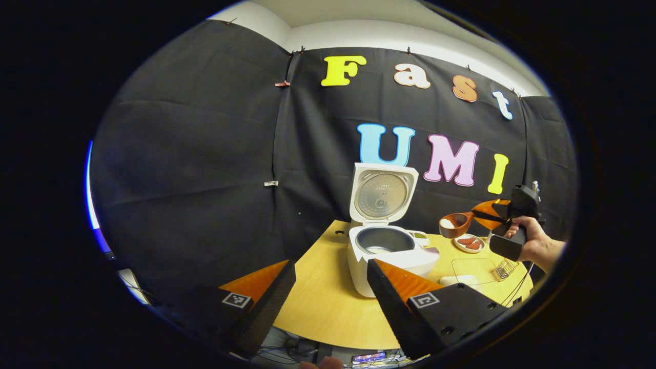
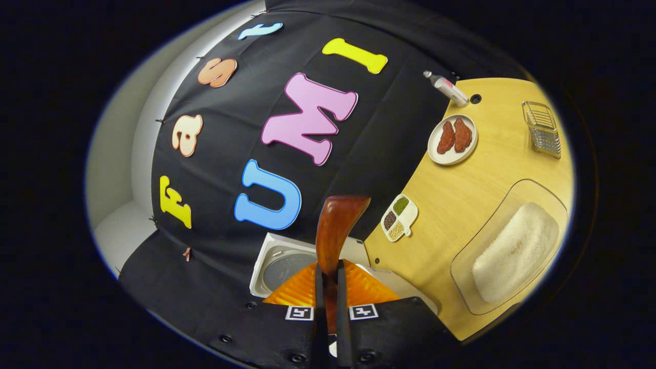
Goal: Close the left gripper, press the button to open the rice cooker; take a wooden spoon from the chopstick holder with the right hand, scoop a spoonful of rice and pour it into the rice cooker, then put the wooden spoon back into the chopstick holder.
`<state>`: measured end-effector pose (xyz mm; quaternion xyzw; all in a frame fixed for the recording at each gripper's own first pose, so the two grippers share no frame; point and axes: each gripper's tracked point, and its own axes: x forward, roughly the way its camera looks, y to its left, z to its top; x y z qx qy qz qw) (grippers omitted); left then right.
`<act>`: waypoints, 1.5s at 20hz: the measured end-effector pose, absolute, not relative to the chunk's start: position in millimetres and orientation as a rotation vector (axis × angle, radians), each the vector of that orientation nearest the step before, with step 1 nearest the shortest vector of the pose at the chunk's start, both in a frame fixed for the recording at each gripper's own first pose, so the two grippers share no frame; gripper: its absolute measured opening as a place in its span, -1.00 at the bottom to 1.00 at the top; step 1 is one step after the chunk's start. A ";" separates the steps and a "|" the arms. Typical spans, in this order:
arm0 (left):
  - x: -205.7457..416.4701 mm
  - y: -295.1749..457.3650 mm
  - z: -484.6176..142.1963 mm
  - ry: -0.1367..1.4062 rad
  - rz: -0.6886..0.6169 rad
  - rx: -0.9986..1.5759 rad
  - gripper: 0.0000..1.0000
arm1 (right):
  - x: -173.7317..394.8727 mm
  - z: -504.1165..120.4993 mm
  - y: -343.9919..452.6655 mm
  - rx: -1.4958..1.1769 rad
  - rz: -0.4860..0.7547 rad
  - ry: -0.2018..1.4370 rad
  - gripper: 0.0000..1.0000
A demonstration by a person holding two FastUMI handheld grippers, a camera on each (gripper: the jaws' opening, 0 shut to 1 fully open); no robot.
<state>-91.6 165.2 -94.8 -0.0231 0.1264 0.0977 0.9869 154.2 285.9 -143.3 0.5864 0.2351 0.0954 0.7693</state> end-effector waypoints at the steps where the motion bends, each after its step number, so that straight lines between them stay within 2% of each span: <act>1: -91.2 167.9 -96.1 0.257 0.203 -0.053 0.93 | 157.8 -144.2 298.3 1.265 0.216 0.516 -0.79; 8: -87.4 186.7 -104.7 0.274 0.214 -0.058 0.92 | 184.9 -150.0 376.8 1.056 0.274 0.525 -0.79; 9: -86.4 190.6 -105.6 0.275 0.219 -0.059 0.99 | 189.5 -148.1 388.8 1.015 0.284 0.520 -0.79; 13: -81.7 200.3 -111.5 0.284 0.238 -0.084 0.93 | 203.8 -143.5 423.4 0.824 0.329 0.494 -0.79; 22: -77.6 209.7 -115.5 0.282 0.252 -0.112 0.90 | 213.7 -134.3 461.8 0.330 0.463 0.365 -0.79; 27: -80.5 212.1 -117.5 0.278 0.255 -0.124 0.93 | 198.3 -135.0 478.3 0.087 0.553 0.290 -0.79; 30: -83.8 212.6 -117.4 0.274 0.255 -0.131 0.90 | 188.5 -119.9 487.3 -0.081 0.613 0.189 -0.79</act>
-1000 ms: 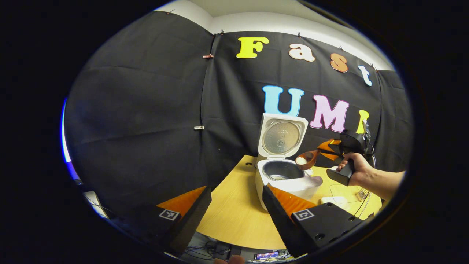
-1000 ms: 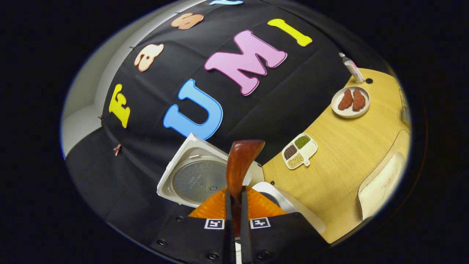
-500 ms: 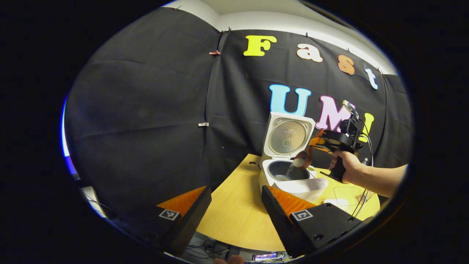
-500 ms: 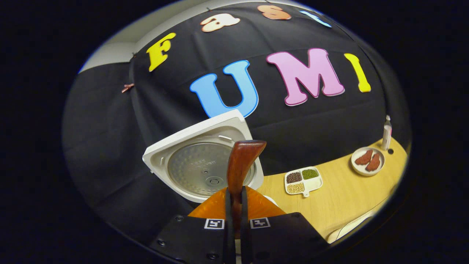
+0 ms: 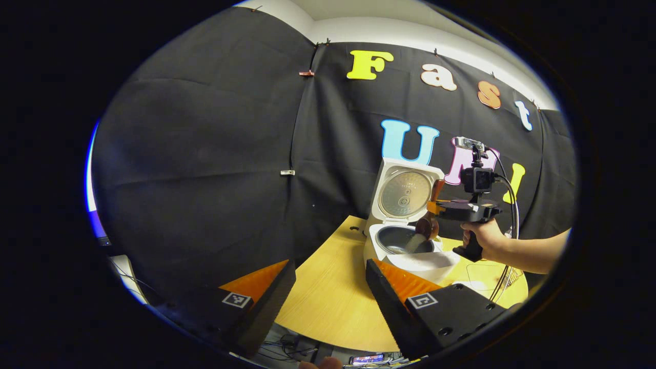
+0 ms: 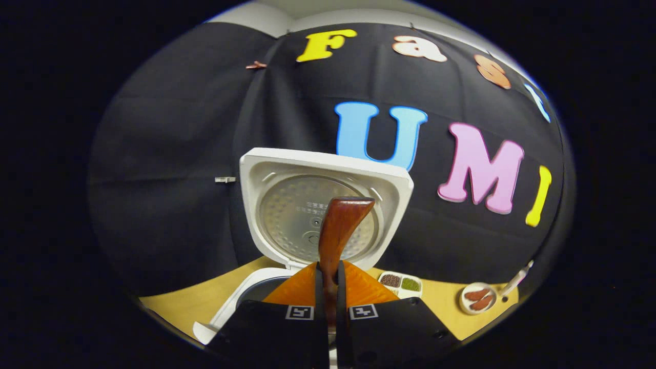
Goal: Close the left gripper, press the button to open the rice cooker; take a wooden spoon from the chopstick holder with the right hand, scoop a spoonful of rice and pour it into the rice cooker, then put the wooden spoon back into the chopstick holder.
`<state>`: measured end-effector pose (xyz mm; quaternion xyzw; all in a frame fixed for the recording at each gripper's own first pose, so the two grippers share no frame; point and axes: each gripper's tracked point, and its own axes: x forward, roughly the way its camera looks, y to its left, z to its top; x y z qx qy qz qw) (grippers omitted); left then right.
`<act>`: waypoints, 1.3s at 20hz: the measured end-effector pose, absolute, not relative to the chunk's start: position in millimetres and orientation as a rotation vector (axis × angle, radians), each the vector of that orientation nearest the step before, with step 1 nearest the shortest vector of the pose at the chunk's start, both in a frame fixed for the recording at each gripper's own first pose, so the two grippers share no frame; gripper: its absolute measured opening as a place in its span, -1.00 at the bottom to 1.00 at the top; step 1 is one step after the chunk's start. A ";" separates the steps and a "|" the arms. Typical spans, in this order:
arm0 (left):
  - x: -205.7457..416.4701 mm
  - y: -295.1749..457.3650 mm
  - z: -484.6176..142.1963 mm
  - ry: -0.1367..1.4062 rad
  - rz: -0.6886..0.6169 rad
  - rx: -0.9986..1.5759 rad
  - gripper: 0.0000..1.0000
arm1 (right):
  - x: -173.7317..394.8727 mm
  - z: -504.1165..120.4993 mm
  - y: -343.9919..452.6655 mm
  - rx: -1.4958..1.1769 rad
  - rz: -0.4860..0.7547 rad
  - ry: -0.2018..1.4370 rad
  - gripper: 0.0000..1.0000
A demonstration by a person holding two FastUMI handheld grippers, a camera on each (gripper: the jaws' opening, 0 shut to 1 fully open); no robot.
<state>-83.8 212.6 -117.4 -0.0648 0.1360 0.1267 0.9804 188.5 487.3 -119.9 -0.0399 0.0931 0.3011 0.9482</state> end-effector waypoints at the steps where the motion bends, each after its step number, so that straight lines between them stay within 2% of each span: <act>1: -85.0 212.0 -117.8 0.272 0.254 -0.133 0.90 | 183.3 -114.6 492.2 -0.141 0.641 0.152 -0.79; 7: -89.7 201.1 -119.6 0.264 0.246 -0.141 0.93 | 154.5 -91.0 512.7 -0.398 0.759 -0.021 -0.79; 11: -95.1 200.1 -120.3 0.260 0.258 -0.141 0.90 | 152.3 -86.1 513.1 -0.415 0.780 -0.038 -0.79; 12: -95.0 200.0 -120.8 0.263 0.262 -0.139 0.90 | 153.3 -91.2 511.7 -0.341 0.778 0.009 -0.87; 13: -97.3 200.9 -123.1 0.265 0.266 -0.137 0.93 | 153.2 -96.9 511.6 -0.243 0.765 0.074 -0.80; 19: -106.2 186.3 -117.3 0.251 0.260 -0.128 0.90 | 163.2 -97.2 452.3 0.347 0.586 0.393 -0.80; 22: -101.7 175.3 -114.7 0.246 0.245 -0.128 0.90 | 182.3 -88.6 407.8 0.552 0.506 0.439 -0.79; 26: -92.1 151.1 -108.7 0.235 0.210 -0.124 0.90 | 178.4 -71.8 305.2 0.641 0.423 0.396 -0.79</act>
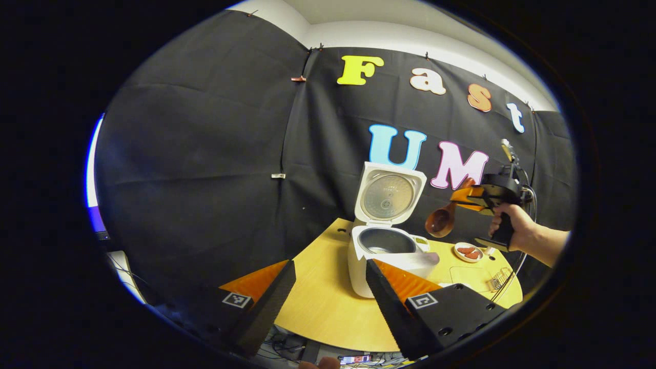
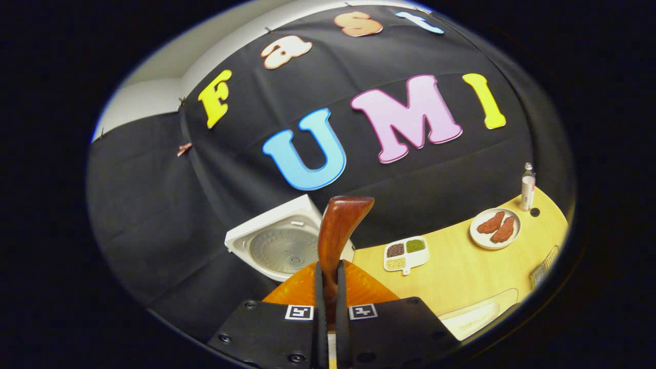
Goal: Close the left gripper, press the button to open the rice cooker; take a wooden spoon from the chopstick holder with the right hand, scoop a spoonful of rice and pour it into the rice cooker, then put the wooden spoon back into the chopstick holder.
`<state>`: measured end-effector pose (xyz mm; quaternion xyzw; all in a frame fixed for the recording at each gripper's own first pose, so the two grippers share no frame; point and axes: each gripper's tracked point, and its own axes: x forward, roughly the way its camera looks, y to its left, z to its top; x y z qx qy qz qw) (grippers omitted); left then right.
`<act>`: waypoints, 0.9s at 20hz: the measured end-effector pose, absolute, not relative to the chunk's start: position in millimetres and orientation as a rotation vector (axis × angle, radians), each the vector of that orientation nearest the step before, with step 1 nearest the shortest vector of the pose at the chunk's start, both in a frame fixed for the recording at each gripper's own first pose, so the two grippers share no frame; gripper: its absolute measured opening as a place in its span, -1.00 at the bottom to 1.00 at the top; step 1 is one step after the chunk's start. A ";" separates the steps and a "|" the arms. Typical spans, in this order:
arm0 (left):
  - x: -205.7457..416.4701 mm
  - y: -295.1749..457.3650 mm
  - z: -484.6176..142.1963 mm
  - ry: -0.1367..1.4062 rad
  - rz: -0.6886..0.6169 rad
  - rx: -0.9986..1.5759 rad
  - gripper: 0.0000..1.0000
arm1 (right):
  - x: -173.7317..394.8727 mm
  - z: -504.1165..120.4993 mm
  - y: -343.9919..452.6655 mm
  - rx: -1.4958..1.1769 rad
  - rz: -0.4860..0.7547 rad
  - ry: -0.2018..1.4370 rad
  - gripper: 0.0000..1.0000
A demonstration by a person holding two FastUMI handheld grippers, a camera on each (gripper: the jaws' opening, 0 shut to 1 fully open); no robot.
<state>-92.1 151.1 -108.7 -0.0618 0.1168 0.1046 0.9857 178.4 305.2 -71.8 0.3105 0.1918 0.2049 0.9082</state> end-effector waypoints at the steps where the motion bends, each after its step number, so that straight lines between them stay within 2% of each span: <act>1: -90.0 145.2 -105.9 0.230 0.200 -0.120 0.89 | 180.8 -68.4 278.2 0.654 0.399 0.376 -0.79; 9: -73.7 93.0 -101.0 0.215 0.167 -0.143 0.89 | 179.0 -72.3 67.3 0.637 0.255 0.275 -0.80; 13: -65.9 64.3 -95.5 0.212 0.154 -0.114 0.90 | 172.9 -104.1 -20.5 0.575 0.216 0.275 -0.79; 18: -65.2 24.6 -84.7 0.203 0.163 -0.097 0.90 | 168.0 -173.7 -87.9 0.480 0.199 0.356 -0.79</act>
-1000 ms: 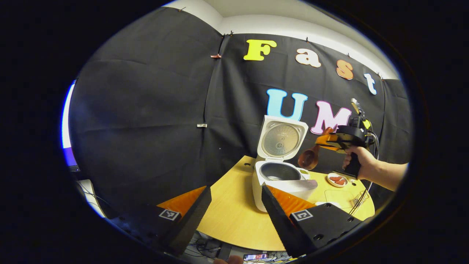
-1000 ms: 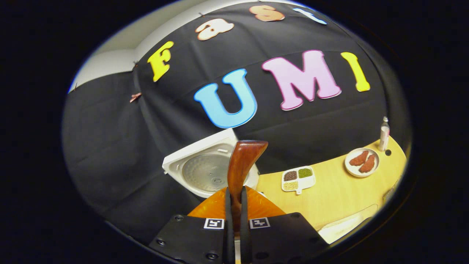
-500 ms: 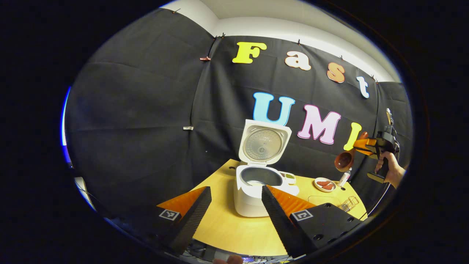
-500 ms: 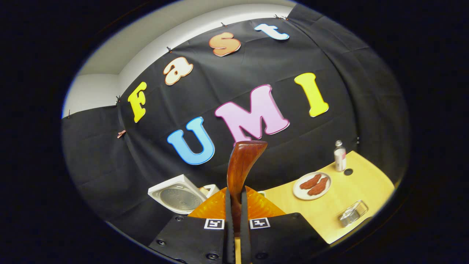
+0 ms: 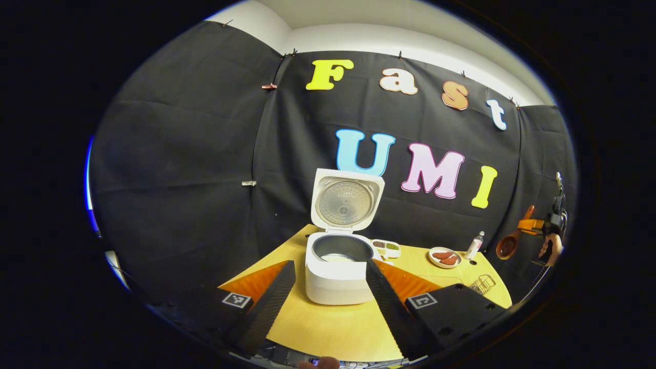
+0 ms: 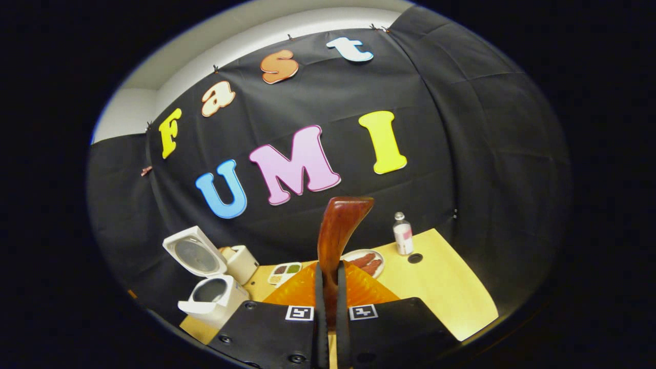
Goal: Close the left gripper, press the button to open the rice cooker; take a wooden spoon from the chopstick holder with the right hand, scoop a spoonful of rice and pour it into the rice cooker, then put the wooden spoon back into the chopstick holder.
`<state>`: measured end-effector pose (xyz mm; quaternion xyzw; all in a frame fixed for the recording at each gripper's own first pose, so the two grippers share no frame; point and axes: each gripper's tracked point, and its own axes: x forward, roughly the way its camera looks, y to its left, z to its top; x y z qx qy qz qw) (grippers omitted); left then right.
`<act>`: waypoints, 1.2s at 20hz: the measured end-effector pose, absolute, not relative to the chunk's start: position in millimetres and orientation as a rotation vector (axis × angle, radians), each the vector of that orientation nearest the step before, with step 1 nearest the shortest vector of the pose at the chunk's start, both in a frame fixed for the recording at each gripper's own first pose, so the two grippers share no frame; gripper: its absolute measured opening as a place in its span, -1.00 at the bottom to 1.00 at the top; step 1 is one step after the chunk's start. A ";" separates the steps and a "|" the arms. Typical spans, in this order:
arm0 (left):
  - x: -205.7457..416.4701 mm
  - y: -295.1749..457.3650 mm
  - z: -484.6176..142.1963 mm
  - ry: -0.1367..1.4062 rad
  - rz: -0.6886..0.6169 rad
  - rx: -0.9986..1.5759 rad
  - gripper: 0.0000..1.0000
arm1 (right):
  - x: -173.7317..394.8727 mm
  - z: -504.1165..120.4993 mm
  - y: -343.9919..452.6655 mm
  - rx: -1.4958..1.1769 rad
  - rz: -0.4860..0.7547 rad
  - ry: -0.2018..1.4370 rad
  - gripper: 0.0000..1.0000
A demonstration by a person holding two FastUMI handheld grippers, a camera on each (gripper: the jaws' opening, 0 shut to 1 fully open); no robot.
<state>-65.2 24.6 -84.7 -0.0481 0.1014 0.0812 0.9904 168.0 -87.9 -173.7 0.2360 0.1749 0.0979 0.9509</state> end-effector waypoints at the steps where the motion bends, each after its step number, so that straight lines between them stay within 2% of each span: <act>1: -67.8 17.2 -83.8 0.204 0.167 -0.088 0.90 | 169.2 -187.8 -96.6 0.461 0.198 0.365 -0.80; 10: -97.0 -34.9 -82.4 0.236 0.259 -0.049 0.90 | 189.1 -304.1 -112.3 0.464 0.217 0.489 -0.80; 19: -127.2 -36.0 -61.3 0.200 0.355 -0.023 0.90 | 175.0 -365.4 -103.2 0.478 0.204 0.566 -0.76; 21: -131.0 -32.6 -58.6 0.195 0.364 -0.019 0.90 | 170.7 -371.8 -105.1 0.483 0.192 0.587 -0.73; 24: -131.8 -28.6 -55.2 0.190 0.358 -0.017 0.90 | 165.6 -369.9 -113.2 0.495 0.161 0.595 -0.53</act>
